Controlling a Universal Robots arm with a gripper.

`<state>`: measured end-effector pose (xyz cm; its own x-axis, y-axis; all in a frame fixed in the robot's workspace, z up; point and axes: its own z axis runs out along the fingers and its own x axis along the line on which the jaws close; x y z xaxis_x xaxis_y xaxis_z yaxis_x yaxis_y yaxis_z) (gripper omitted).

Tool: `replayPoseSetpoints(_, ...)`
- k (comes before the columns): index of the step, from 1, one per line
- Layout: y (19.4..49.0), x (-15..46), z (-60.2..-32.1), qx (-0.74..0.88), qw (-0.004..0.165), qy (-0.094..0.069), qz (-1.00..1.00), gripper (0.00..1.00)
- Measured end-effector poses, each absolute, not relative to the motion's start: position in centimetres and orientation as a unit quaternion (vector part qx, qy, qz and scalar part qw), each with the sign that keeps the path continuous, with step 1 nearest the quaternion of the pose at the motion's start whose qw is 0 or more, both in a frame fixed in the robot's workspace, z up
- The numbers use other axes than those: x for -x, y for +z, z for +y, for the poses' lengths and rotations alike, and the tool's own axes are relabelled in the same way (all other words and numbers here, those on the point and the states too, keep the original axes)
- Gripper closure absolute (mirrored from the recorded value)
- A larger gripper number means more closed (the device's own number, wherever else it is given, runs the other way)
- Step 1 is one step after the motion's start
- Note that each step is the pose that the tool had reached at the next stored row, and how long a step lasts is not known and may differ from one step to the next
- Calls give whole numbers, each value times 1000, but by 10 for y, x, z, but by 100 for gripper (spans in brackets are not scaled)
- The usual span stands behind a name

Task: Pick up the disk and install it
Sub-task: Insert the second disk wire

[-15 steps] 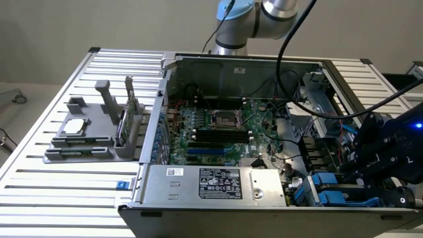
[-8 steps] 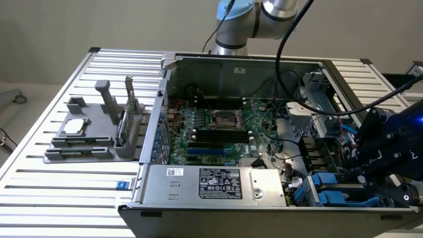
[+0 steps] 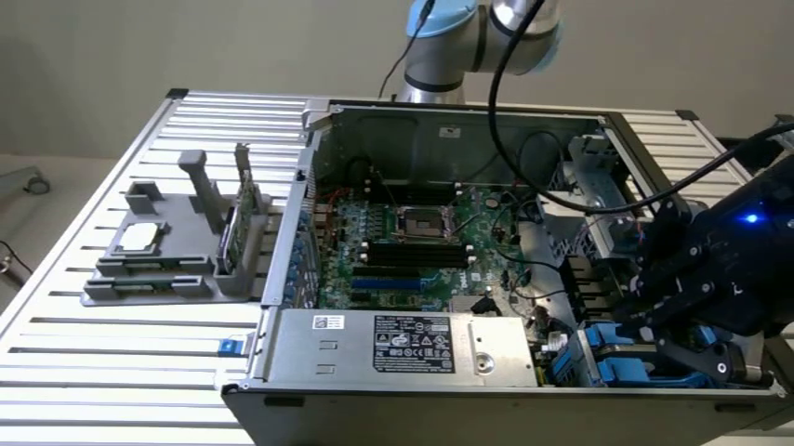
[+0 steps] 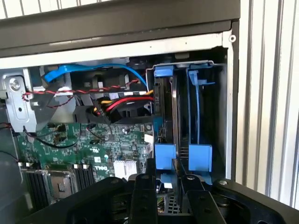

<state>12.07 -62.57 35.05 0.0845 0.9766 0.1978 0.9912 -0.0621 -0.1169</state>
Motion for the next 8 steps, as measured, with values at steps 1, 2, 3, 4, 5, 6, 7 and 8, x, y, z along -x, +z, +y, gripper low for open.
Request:
replayPoseSetpoints(1, 352, -120, -626, 728, 111, -33, -676, 72)
replayPoseSetpoints(2, 352, -118, -626, 728, 111, -33, -676, 72)
replayPoseSetpoints(3, 352, -117, -625, 728, 111, -33, -676, 72)
replayPoseSetpoints(4, 353, -117, -626, 728, 111, -33, -676, 72)
replayPoseSetpoints(5, 352, -117, -625, 728, 111, -33, -676, 72)
replayPoseSetpoints(6, 352, -117, -625, 728, 111, -33, -676, 72)
replayPoseSetpoints(7, 352, -117, -625, 728, 111, -33, -676, 72)
replayPoseSetpoints(8, 352, -117, -625, 728, 111, -33, -676, 72)
